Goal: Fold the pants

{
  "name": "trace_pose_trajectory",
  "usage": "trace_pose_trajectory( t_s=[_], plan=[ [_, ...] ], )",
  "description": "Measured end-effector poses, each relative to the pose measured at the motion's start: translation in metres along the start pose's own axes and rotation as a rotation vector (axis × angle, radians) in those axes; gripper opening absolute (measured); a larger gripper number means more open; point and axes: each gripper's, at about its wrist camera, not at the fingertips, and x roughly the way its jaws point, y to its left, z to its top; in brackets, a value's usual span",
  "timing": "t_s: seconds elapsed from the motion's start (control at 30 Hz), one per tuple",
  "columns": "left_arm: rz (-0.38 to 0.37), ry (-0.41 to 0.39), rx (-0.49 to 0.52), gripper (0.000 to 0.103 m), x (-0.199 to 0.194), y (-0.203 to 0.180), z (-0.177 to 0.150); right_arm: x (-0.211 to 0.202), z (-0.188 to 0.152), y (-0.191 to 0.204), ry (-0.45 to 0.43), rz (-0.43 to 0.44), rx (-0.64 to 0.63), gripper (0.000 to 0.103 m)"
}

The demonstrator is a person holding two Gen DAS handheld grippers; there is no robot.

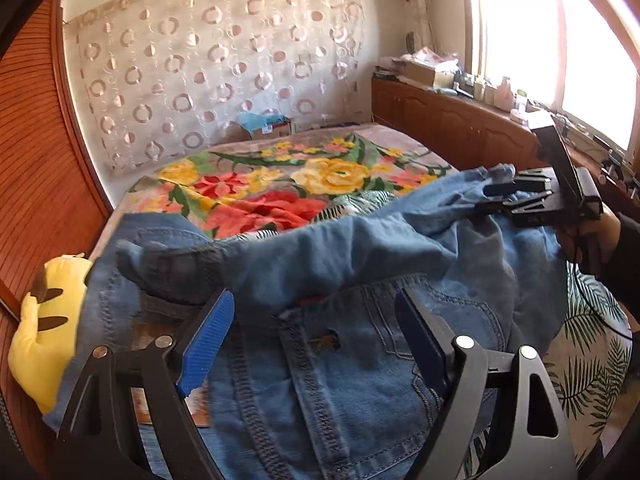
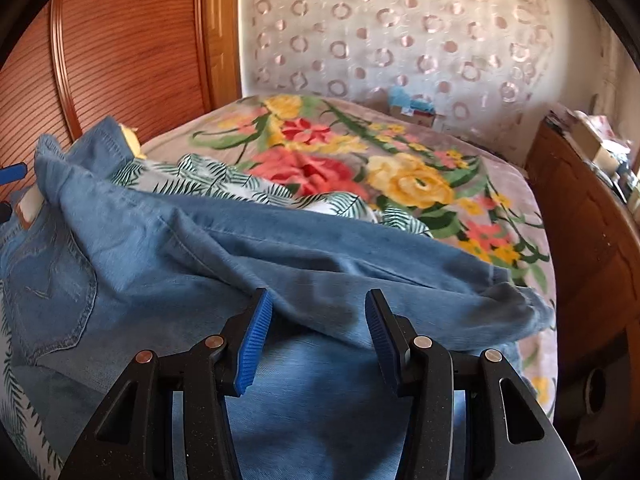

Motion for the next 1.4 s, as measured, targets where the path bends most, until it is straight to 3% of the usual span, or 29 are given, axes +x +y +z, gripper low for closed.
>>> trace_pose_trajectory(
  t_s=[0.2, 0.23, 0.27, 0.3, 0.4, 0.63, 0.8, 0.83, 0.9, 0.97, 1.17, 1.3, 1.4],
  plan=[
    [-0.013, 0.057, -0.001, 0.083, 0.023, -0.006, -0.010, 0.010, 0.012, -0.001, 0.049, 0.000, -0.076, 0.048],
    [-0.015, 0.064, 0.000, 0.083, 0.025, -0.006, -0.012, 0.011, 0.013, 0.000, 0.062, -0.015, -0.102, 0.041],
    [-0.014, 0.068, -0.001, 0.083, 0.027, -0.006, -0.013, 0.016, 0.017, 0.003, 0.073, -0.029, -0.123, 0.021],
    [-0.014, 0.069, -0.003, 0.083, 0.027, -0.006, -0.013, 0.017, 0.019, 0.005, 0.077, -0.045, -0.146, 0.008],
    [-0.016, 0.068, -0.007, 0.083, 0.026, -0.006, -0.013, 0.023, 0.033, 0.011, 0.059, -0.073, -0.174, 0.003],
    [-0.007, 0.065, -0.023, 0.083, 0.022, -0.006, -0.017, 0.035, 0.075, 0.012, -0.035, -0.147, -0.152, 0.003],
    [-0.002, 0.068, -0.031, 0.083, 0.017, -0.007, -0.022, 0.071, 0.083, 0.010, 0.037, -0.166, -0.084, 0.004],
    [-0.002, 0.066, -0.032, 0.083, 0.017, -0.007, -0.022, 0.073, 0.081, 0.008, 0.045, -0.158, -0.060, 0.009],
    [-0.006, 0.062, -0.034, 0.083, 0.015, -0.009, -0.023, 0.067, 0.082, -0.002, 0.034, -0.161, -0.019, 0.034],
    [-0.010, 0.059, -0.032, 0.083, 0.015, -0.010, -0.023, 0.057, 0.079, -0.013, 0.011, -0.130, 0.040, 0.044],
    [-0.026, 0.056, -0.027, 0.083, 0.016, -0.016, -0.021, 0.034, 0.060, -0.062, -0.022, -0.211, 0.136, 0.045],
    [-0.032, 0.065, -0.015, 0.083, 0.021, -0.020, -0.016, 0.038, 0.047, -0.086, 0.003, -0.265, 0.185, 0.045],
    [-0.042, 0.063, 0.002, 0.083, 0.023, -0.019, -0.006, 0.046, 0.043, -0.092, 0.028, -0.255, 0.207, 0.045]
  ],
)
